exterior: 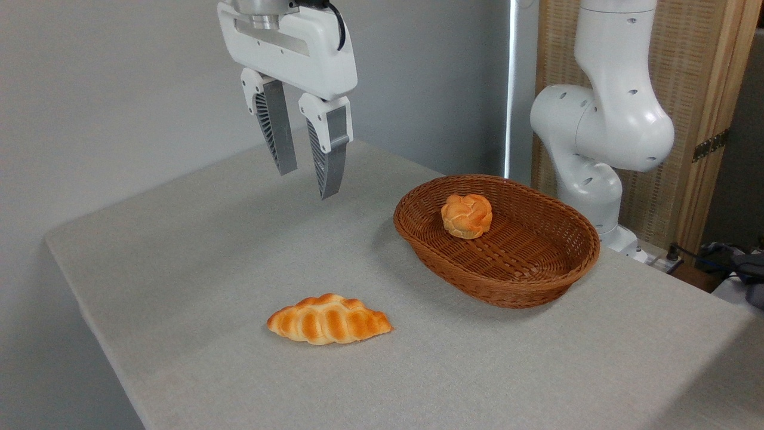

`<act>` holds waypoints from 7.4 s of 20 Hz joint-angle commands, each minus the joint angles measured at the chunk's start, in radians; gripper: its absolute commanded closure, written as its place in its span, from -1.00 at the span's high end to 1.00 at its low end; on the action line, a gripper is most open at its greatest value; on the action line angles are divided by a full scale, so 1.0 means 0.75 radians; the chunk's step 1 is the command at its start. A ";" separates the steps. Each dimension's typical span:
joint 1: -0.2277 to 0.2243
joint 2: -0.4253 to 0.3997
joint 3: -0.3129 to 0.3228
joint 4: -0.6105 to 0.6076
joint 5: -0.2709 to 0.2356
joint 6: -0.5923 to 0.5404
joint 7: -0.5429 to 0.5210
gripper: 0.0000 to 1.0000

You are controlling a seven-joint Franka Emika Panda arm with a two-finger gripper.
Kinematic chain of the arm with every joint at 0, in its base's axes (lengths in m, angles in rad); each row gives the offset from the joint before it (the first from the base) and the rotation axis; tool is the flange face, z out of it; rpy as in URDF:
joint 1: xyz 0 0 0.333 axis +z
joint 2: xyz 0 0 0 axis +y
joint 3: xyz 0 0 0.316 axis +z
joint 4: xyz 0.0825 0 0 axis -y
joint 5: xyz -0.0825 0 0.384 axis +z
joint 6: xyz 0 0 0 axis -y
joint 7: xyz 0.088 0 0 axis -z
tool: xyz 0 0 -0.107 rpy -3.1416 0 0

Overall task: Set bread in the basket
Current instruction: 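Move the open gripper down toward the braided bread roll on the table, then close the gripper on the middle of the braided bread roll, then lift the braided roll and carry it over the wicker basket, then lower the roll into the basket beside the round bun and release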

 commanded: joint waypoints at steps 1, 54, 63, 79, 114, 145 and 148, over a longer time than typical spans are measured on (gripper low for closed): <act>0.015 -0.016 0.010 -0.049 0.001 0.022 0.025 1.00; -0.032 0.248 -0.026 -0.461 0.224 0.448 0.901 1.00; -0.034 0.270 -0.043 -0.453 0.205 0.593 0.815 1.00; -0.048 0.283 -0.096 -0.449 0.205 0.663 0.739 -0.37; -0.157 -0.724 0.145 -1.082 0.164 -0.237 0.790 -0.36; -0.138 -0.597 0.160 -1.062 0.232 -0.016 0.794 1.00; -0.138 -0.570 0.160 -0.970 0.216 -0.016 0.788 1.00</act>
